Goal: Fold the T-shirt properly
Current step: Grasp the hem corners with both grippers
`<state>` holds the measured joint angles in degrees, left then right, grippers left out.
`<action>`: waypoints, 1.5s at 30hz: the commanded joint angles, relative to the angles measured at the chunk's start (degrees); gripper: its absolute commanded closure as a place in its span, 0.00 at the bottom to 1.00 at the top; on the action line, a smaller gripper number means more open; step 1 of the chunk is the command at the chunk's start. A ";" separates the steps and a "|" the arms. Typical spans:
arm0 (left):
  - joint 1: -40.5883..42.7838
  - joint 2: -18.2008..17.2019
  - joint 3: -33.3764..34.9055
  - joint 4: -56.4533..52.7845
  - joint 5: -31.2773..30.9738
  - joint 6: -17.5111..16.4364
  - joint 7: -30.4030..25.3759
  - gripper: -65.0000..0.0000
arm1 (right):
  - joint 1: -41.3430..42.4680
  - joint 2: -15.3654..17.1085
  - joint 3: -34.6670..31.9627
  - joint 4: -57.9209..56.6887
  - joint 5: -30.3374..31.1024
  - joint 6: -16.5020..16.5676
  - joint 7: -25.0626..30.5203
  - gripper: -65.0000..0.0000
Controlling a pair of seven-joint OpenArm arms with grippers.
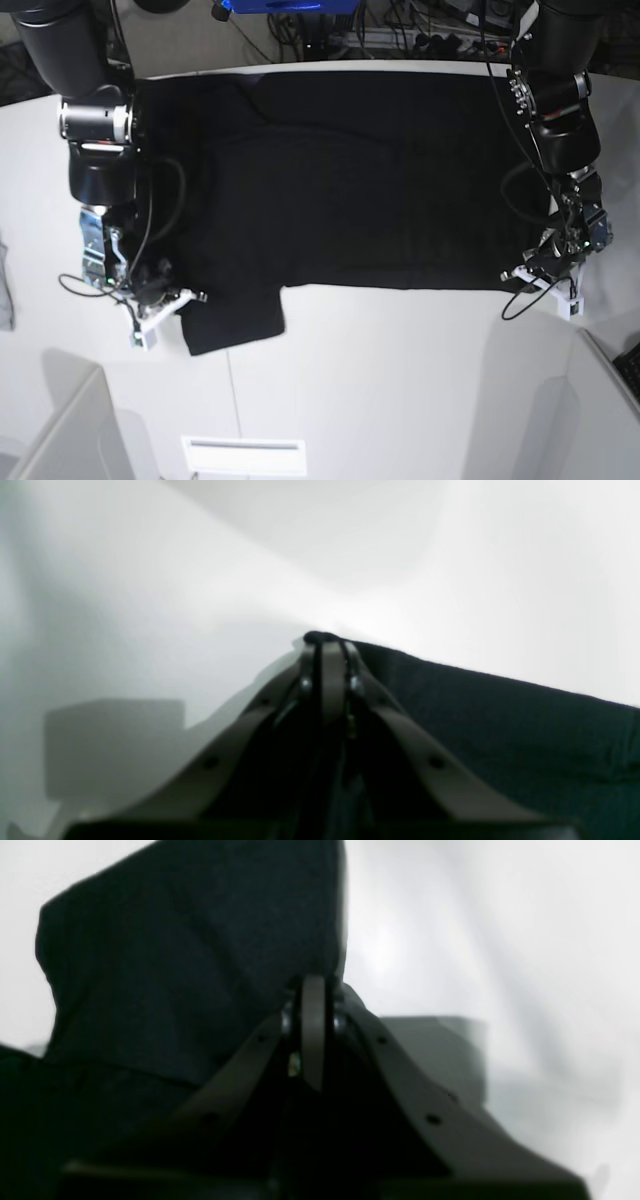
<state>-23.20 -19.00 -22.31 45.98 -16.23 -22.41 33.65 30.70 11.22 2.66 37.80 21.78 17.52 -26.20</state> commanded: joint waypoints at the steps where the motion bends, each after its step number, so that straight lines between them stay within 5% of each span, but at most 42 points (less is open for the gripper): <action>1: 0.56 -0.56 -0.24 2.86 0.45 -0.05 0.68 1.00 | 1.52 0.69 0.11 1.89 0.42 0.28 0.48 1.00; 21: 10.23 0.24 -0.60 23.61 0.27 -0.05 1.65 1.00 | -3.14 0.95 0.11 14.29 0.42 0.28 0.22 1.00; 27: 12.78 0.06 -3.94 30.82 -7.64 -0.05 7.89 1.00 | -5.77 0.95 0.20 18.59 0.42 0.28 0.22 1.00; 32: 15.42 0.06 -4.38 34.86 -8.34 -0.05 9.21 1.00 | -8.15 0.95 3.63 22.29 0.42 0.28 0.04 1.00; 45: 19.20 0.06 -4.55 44.00 -8.61 -0.05 11.67 1.00 | -11.40 0.86 7.85 31.25 0.42 0.28 -9.28 1.00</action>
<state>-3.22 -17.98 -26.57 88.60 -24.10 -22.48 46.48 18.00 11.31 10.33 67.77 21.69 17.52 -36.53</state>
